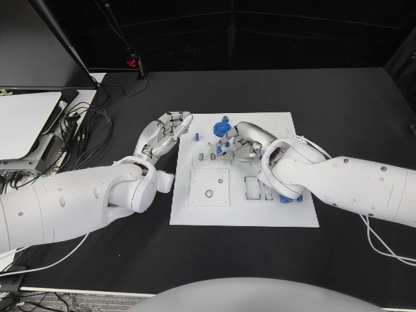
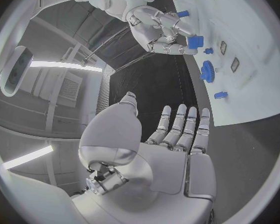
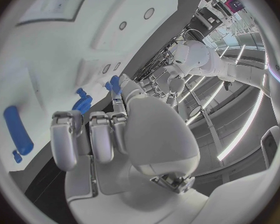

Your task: Assemble the parts on the task board

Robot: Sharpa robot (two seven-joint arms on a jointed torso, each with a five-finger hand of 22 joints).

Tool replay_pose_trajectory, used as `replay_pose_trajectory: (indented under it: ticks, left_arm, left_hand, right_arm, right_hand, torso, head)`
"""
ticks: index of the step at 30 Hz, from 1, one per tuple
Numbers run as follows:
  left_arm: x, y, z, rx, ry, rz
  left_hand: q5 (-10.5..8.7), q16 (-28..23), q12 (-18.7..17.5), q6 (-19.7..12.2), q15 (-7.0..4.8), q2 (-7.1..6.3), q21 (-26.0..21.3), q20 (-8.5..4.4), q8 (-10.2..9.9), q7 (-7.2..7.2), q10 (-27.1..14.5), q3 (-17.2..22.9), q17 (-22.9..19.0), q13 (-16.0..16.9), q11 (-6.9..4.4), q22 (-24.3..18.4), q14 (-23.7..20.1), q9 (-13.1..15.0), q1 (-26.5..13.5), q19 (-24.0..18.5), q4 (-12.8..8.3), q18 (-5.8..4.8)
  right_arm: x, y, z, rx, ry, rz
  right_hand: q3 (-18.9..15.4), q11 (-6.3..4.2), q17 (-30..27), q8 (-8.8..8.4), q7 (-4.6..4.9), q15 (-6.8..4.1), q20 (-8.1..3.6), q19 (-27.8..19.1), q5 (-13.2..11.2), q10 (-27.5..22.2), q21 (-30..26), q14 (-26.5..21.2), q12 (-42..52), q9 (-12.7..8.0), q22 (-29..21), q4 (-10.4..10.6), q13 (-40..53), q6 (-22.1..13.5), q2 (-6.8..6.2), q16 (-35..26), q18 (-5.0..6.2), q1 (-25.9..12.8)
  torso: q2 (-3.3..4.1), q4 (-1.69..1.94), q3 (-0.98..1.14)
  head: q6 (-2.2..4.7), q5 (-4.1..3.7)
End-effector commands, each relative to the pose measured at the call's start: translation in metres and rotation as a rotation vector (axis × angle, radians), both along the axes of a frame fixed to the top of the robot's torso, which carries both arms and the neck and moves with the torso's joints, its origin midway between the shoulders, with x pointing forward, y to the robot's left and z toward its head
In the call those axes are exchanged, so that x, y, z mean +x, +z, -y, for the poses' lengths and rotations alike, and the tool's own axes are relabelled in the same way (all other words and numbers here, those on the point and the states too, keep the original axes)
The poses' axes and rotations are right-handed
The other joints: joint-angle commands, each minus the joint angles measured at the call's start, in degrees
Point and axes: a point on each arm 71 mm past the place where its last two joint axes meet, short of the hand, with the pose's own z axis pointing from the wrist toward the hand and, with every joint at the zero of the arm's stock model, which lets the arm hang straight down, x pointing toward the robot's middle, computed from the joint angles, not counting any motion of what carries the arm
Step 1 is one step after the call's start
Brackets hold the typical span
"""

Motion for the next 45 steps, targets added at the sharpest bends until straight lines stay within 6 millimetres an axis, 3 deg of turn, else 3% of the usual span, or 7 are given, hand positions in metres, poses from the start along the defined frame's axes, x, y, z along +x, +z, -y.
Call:
replay_pose_trajectory:
  ticks: [1, 10, 18, 21, 26, 38, 45]
  left_arm:
    - [-0.006, 0.02, 0.002, -0.069, -0.038, 0.265]
    - [-0.005, 0.019, 0.002, -0.069, -0.038, 0.264]
    - [-0.005, 0.019, 0.002, -0.068, -0.038, 0.264]
    - [-0.005, 0.019, 0.003, -0.068, -0.038, 0.263]
    - [-0.005, 0.019, 0.003, -0.068, -0.038, 0.263]
    - [-0.005, 0.019, 0.003, -0.068, -0.038, 0.263]
    - [-0.005, 0.019, 0.004, -0.068, -0.039, 0.263]
  left_hand:
    - [0.2, 0.35, 0.39, 0.42, -0.03, 0.46, 0.29, 0.05, 0.26, 8.94, 0.35, -0.39, -0.04, -0.05, 0.14, 0.06, 0.53, -0.07, 0.32, -0.11, -0.02, 0.64]
    - [0.2, 0.35, 0.39, 0.42, -0.03, 0.46, 0.29, 0.05, 0.26, 8.94, 0.35, -0.39, -0.04, -0.05, 0.14, 0.06, 0.53, -0.07, 0.32, -0.11, -0.02, 0.64]
    - [0.29, 0.35, 0.4, 0.42, -0.03, 0.54, 0.3, 0.05, 0.25, 8.94, 0.35, -0.42, -0.04, -0.06, 0.13, 0.05, 0.53, -0.08, 0.42, -0.14, -0.03, 0.64]
    - [0.29, 0.35, 0.4, 0.42, -0.03, 0.54, 0.3, 0.05, 0.25, 8.94, 0.35, -0.42, -0.04, -0.06, 0.13, 0.05, 0.53, -0.08, 0.42, -0.14, -0.03, 0.64]
    - [0.29, 0.35, 0.4, 0.42, -0.03, 0.54, 0.3, 0.05, 0.25, 8.94, 0.35, -0.42, -0.04, -0.06, 0.13, 0.05, 0.53, -0.08, 0.42, -0.14, -0.03, 0.64]
    - [0.29, 0.35, 0.4, 0.42, -0.03, 0.54, 0.3, 0.05, 0.25, 8.94, 0.35, -0.42, -0.04, -0.06, 0.13, 0.05, 0.53, -0.08, 0.42, -0.14, -0.03, 0.64]
    - [0.29, 0.35, 0.4, 0.42, -0.03, 0.54, 0.3, 0.05, 0.25, 8.94, 0.35, -0.42, -0.04, -0.06, 0.13, 0.05, 0.53, -0.08, 0.42, -0.14, -0.03, 0.64]
  right_arm:
    - [-0.001, -0.002, -0.001, -0.032, -0.026, 0.003]
    - [0.002, -0.008, -0.001, -0.032, -0.061, 0.015]
    - [0.004, -0.011, -0.002, -0.043, -0.071, 0.008]
    - [0.005, -0.012, -0.002, -0.052, -0.073, 0.002]
    - [0.006, -0.014, -0.003, -0.062, -0.071, -0.008]
    - [0.008, -0.017, -0.004, -0.079, -0.069, -0.023]
    - [0.009, -0.018, -0.004, -0.081, -0.064, -0.025]
  right_hand:
    - [0.07, 0.46, 15.09, 0.0, 1.38, 0.44, 0.38, 5.96, 0.25, 6.06, 0.19, 6.06, 0.14, -0.02, 15.1, -0.27, 15.07, 1.94, 0.21, 0.14, -0.42, 0.26]
    - [-0.01, 0.63, 15.09, -0.22, 1.53, 0.54, 0.5, 5.88, 0.21, 6.06, 0.12, 6.06, 0.14, -0.12, 15.03, -0.22, 15.07, 1.94, 0.07, 0.14, -0.39, 0.01]
    - [-0.08, 0.74, 15.09, -0.45, 1.63, 0.61, 0.59, 5.81, 0.09, 6.06, 0.05, 6.06, 0.14, -0.22, 14.96, -0.19, 15.07, 1.85, -0.06, 0.14, -0.37, -0.19]
    - [-0.12, 0.78, 15.09, -0.57, 1.66, 0.64, 0.63, 5.72, 0.02, 6.06, -0.04, 6.06, 0.14, -0.28, 14.89, -0.16, 15.07, 1.78, -0.12, 0.14, -0.33, -0.29]
    - [-0.1, 0.8, 15.09, -0.74, 1.66, 0.68, 0.68, 5.6, -0.04, 6.06, -0.17, 6.06, 0.14, -0.35, 14.78, -0.19, 15.07, 1.66, -0.16, 0.14, -0.28, -0.31]
    - [-0.1, 0.82, 15.09, -1.15, 1.66, 0.73, 0.77, 5.53, -0.28, 6.06, -0.23, 6.06, 0.14, -0.53, 14.72, -0.32, 15.07, 1.34, -0.34, 0.14, -0.26, -0.32]
    - [-0.09, 0.82, 15.09, -1.22, 1.65, 0.74, 0.79, 5.5, -0.33, 6.06, -0.27, 6.06, 0.14, -0.56, 14.69, -0.35, 15.07, 1.29, -0.37, 0.14, -0.25, -0.31]
  torso:
    - [0.07, 0.04, 0.03]
    - [0.09, 0.0, 0.0]
    - [0.09, 0.12, 0.06]
    - [0.07, -0.02, -0.06]
    - [0.1, -0.02, 0.01]
    - [0.08, -0.04, -0.1]
    - [0.09, 0.07, -0.03]
  head:
    - [-0.06, 0.28]
    - [-0.06, -0.22]
    - [-0.29, -0.05]
    - [-0.34, -0.05]
    - [-0.31, -0.15]
    - [-0.67, -0.28]
    - [-0.69, -0.23]
